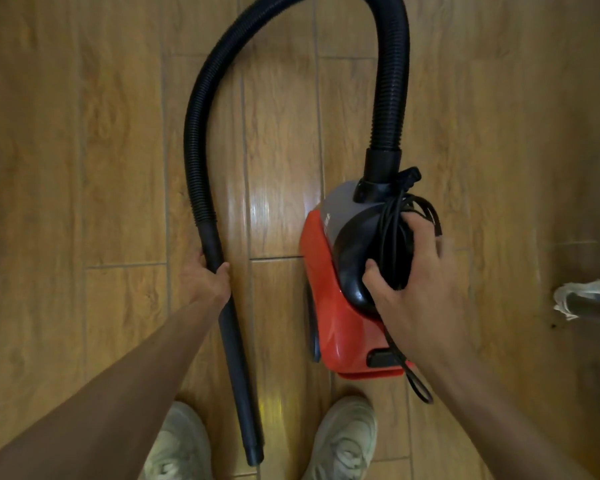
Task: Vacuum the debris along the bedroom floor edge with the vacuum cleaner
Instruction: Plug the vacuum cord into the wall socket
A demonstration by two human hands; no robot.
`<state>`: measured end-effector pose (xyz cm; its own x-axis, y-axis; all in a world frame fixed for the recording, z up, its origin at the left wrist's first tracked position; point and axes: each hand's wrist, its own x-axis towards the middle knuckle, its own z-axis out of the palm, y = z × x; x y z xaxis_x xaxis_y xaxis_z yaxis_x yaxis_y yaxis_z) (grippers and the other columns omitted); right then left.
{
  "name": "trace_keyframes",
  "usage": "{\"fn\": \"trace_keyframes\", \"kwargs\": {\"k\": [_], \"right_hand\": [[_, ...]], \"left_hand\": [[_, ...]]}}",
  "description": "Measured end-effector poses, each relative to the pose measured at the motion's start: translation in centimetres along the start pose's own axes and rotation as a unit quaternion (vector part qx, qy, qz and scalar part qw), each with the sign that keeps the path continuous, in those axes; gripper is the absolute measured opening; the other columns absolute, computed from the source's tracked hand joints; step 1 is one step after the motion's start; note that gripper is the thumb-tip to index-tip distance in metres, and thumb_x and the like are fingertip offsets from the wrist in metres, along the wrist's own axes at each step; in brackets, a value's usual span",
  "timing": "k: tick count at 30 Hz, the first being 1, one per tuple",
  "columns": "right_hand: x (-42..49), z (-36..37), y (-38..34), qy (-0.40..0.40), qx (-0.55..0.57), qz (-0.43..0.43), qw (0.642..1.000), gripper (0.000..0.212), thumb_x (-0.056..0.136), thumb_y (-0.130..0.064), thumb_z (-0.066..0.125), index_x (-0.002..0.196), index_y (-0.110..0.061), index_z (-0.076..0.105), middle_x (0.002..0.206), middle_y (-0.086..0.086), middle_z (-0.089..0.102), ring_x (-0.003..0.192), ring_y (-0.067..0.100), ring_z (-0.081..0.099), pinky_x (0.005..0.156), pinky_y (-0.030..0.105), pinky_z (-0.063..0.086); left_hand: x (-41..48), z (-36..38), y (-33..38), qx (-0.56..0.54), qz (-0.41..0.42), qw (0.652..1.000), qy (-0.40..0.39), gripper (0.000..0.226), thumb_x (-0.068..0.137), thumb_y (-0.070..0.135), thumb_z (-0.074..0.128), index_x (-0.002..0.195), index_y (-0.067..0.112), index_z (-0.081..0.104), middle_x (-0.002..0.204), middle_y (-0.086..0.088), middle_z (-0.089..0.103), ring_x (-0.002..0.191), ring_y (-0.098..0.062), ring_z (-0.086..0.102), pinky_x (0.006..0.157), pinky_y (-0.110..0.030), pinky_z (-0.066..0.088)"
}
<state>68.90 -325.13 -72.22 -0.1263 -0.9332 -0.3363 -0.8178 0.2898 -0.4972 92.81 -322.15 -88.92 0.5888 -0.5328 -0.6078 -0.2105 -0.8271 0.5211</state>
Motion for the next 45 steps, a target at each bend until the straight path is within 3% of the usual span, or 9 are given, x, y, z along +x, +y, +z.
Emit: {"fn": "trace_keyframes", "kwargs": {"k": [8,12,20,23,28,31,36,42,45], "right_hand": [[7.3,-2.3,-3.4,0.060,-0.051,0.052,0.996,0.080,0.082,-0.058,0.065,0.142,-0.012,0.037,0.130,0.010,0.050,0.129,0.031,0.039,0.105,0.049,0.041],[9.4,-1.5,-3.8,0.045,-0.034,0.059,0.997,0.060,0.084,-0.035,0.073,0.130,-0.013,0.041,0.095,0.000,0.047,0.113,0.032,0.053,0.085,0.050,0.053],[9.8,-2.0,-3.4,0.060,-0.013,0.086,0.994,0.046,0.085,-0.021,0.074,0.124,-0.013,0.050,0.095,0.000,0.056,0.079,0.016,0.061,0.057,0.025,0.050],[8.5,-2.5,-4.4,0.130,0.072,0.026,0.989,0.038,0.088,-0.024,0.073,0.120,-0.016,0.054,0.085,-0.005,0.062,0.072,0.005,0.063,0.053,0.010,0.047],[4.1,-4.3,-7.4,0.086,0.402,0.105,0.905,0.020,0.089,-0.007,0.072,0.108,-0.005,0.067,0.089,0.008,0.071,0.065,0.008,0.069,0.062,0.021,0.058],[1.3,-5.7,-8.3,0.062,0.438,0.149,0.884,0.019,0.084,-0.002,0.074,0.102,-0.001,0.071,0.076,0.005,0.070,0.057,0.008,0.060,0.053,0.015,0.047],[-3.5,-9.1,-10.7,0.126,0.374,0.130,0.910,0.015,0.078,-0.013,0.081,0.088,-0.017,0.070,0.080,0.000,0.072,0.074,0.012,0.071,0.068,0.026,0.057],[-7.0,-15.3,-13.5,0.208,0.347,0.092,0.910,0.015,0.081,-0.014,0.078,0.087,-0.018,0.064,0.080,-0.006,0.067,0.068,0.000,0.060,0.062,0.011,0.048],[-8.5,-18.4,-14.7,0.238,0.371,0.105,0.891,0.015,0.083,-0.015,0.078,0.089,-0.017,0.064,0.081,-0.004,0.067,0.067,0.003,0.061,0.063,0.020,0.052]], "left_hand": [[0.5,0.4,-0.5,0.019,0.005,1.000,-0.004,0.051,0.092,0.012,0.066,0.140,0.009,0.048,0.135,-0.013,0.059,0.124,-0.031,0.055,0.106,-0.038,0.043],[0.4,0.5,-0.6,0.032,0.019,0.999,-0.003,0.053,0.092,0.013,0.066,0.142,0.009,0.047,0.135,-0.014,0.058,0.124,-0.031,0.055,0.105,-0.037,0.042],[0.3,0.1,-0.5,0.046,0.024,0.999,-0.003,0.054,0.093,0.016,0.066,0.143,0.009,0.046,0.137,-0.015,0.058,0.124,-0.033,0.055,0.104,-0.038,0.043],[0.1,-0.2,-0.5,0.042,0.020,0.999,-0.010,0.052,0.092,0.015,0.067,0.140,0.006,0.049,0.133,-0.017,0.060,0.122,-0.034,0.056,0.099,-0.036,0.045],[-1.3,-2.3,0.1,0.070,-0.001,0.997,-0.016,0.068,0.090,0.029,0.070,0.147,0.009,0.039,0.139,-0.019,0.053,0.126,-0.035,0.053,0.104,-0.042,0.046],[-4.4,-4.9,1.8,0.087,0.044,0.995,-0.021,0.066,0.090,0.032,0.069,0.146,0.013,0.039,0.130,-0.018,0.059,0.118,-0.032,0.058,0.101,-0.041,0.048],[-12.5,-9.3,7.7,0.008,0.159,0.983,-0.087,0.043,0.090,0.021,0.070,0.131,0.016,0.056,0.107,-0.009,0.062,0.084,-0.011,0.059,0.066,-0.010,0.045],[-21.4,-11.8,15.9,-0.094,0.221,0.950,-0.201,0.015,0.091,0.018,0.068,0.106,0.015,0.067,0.090,0.004,0.069,0.081,-0.004,0.064,0.070,-0.013,0.049],[-26.2,-12.1,19.2,-0.150,0.221,0.929,-0.256,0.016,0.086,0.010,0.070,0.096,0.023,0.068,0.082,0.009,0.068,0.078,-0.002,0.065,0.072,-0.019,0.052]]}}
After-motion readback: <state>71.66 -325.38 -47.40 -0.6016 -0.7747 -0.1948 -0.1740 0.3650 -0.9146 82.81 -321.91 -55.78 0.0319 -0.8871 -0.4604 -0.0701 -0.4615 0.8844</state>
